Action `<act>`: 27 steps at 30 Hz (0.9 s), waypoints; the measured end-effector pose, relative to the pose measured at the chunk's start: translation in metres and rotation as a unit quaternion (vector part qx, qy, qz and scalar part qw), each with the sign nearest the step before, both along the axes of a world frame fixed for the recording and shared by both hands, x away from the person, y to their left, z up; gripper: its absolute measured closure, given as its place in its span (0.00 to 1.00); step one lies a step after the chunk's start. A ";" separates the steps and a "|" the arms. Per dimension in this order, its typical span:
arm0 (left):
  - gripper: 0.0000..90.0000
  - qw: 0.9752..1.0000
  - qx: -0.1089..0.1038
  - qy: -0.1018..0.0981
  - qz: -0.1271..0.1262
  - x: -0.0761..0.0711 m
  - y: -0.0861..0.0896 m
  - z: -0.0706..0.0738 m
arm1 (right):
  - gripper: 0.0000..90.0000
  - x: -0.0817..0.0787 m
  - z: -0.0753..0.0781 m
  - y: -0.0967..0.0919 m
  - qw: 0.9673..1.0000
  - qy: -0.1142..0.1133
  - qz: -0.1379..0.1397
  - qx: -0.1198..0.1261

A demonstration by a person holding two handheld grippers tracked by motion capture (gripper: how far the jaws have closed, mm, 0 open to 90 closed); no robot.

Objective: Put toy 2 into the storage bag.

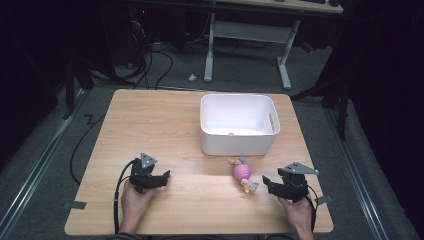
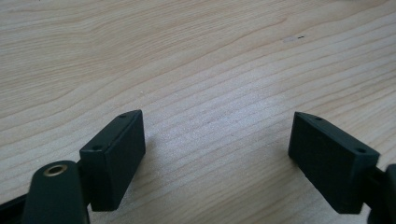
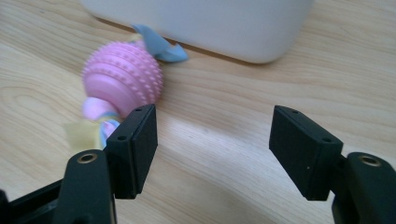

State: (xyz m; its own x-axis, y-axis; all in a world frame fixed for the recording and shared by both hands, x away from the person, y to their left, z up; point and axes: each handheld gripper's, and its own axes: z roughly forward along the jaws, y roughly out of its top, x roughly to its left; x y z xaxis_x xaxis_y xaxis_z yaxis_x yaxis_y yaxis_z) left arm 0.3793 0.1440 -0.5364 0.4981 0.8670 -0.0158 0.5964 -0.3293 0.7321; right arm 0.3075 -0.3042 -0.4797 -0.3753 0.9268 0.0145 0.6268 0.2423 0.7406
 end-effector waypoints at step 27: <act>0.15 1.000 0.003 0.004 0.004 0.001 0.000 0.000 | 0.33 0.028 0.005 0.062 0.996 0.019 0.081 -0.027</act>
